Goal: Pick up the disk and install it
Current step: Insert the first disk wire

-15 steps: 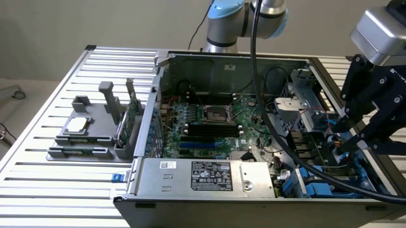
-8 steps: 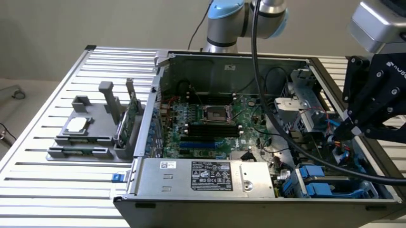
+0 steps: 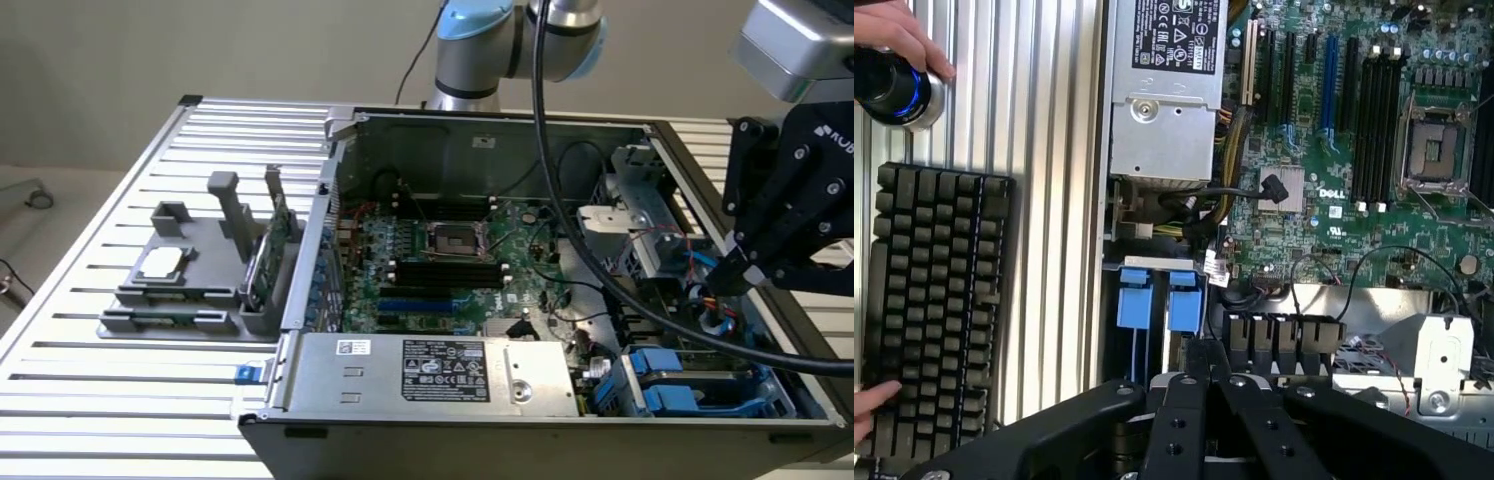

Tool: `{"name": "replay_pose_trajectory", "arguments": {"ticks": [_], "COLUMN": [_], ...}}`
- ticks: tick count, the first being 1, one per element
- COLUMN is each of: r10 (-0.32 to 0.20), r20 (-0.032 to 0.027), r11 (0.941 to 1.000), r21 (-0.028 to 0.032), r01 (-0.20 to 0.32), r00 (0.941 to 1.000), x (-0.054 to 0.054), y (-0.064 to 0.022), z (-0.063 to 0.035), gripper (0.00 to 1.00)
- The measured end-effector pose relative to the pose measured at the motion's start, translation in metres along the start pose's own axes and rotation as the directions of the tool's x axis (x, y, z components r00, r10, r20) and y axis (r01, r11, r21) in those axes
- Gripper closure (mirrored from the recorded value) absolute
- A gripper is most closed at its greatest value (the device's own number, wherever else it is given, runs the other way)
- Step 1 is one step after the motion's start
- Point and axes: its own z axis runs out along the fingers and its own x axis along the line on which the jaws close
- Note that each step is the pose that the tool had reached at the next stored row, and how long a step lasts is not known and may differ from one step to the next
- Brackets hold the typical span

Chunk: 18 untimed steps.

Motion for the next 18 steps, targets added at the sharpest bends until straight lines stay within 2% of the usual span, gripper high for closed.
{"name": "replay_pose_trajectory", "arguments": {"ticks": [18], "r10": [0.001], "r20": [-0.0001], "r11": [1.0], "r21": [0.0], "r01": [-0.001], "r00": [1.0], "x": [0.0], "y": [-0.0004], "z": [-0.0001], "gripper": [0.88]}}
